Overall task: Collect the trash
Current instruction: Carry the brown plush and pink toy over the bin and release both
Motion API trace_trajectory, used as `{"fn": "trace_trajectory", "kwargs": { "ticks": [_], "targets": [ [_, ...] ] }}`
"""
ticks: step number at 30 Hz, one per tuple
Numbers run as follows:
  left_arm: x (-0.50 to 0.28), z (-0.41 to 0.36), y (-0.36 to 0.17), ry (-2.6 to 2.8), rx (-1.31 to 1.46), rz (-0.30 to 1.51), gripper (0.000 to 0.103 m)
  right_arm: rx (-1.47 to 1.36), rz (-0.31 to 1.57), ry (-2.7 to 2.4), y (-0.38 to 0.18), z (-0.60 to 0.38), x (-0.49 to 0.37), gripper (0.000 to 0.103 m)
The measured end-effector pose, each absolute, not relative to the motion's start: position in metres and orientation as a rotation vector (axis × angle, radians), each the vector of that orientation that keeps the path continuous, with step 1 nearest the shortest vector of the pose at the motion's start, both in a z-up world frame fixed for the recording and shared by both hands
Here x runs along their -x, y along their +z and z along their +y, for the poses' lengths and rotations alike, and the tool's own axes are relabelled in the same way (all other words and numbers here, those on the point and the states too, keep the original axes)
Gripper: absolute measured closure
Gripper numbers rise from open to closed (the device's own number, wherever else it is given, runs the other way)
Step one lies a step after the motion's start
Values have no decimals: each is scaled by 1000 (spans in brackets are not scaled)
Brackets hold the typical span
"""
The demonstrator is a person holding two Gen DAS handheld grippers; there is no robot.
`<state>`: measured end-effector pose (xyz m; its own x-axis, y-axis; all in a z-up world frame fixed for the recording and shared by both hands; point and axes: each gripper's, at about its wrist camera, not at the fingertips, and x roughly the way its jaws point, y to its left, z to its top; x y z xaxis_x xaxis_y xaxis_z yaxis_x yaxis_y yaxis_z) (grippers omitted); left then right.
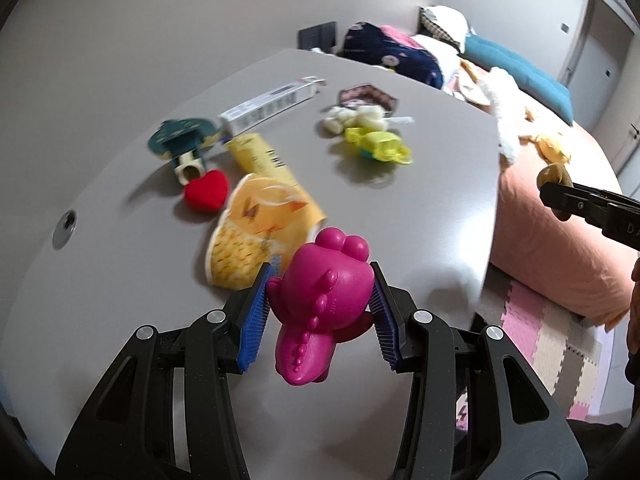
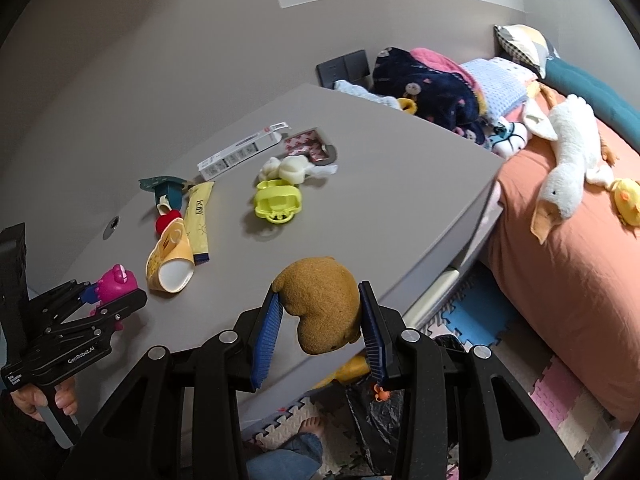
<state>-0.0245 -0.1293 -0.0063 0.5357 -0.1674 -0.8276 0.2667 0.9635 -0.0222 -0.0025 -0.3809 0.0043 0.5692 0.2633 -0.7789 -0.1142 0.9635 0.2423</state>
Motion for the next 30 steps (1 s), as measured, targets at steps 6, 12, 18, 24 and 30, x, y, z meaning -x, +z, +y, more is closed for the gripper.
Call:
{"fn": "trace_trajectory", "kwargs": {
  "ticks": [6, 12, 18, 24, 30],
  "targets": [
    [24, -156, -6, -314, -131, 975, 57, -187, 935, 184, 8, -403, 15, 63],
    [24, -183, -6, -375, -152, 969, 57, -205, 927, 146, 11, -425, 28, 63],
    [30, -211, -5, -440, -180, 962, 57, -224, 912, 104, 15, -446, 45, 63],
    [35, -237, -2, -499, -214, 950, 57, -246, 894, 58, 18, -468, 62, 63],
    [43, -264, 0, -562, -251, 941, 57, -268, 886, 15, 18, -488, 78, 63]
  ]
}}
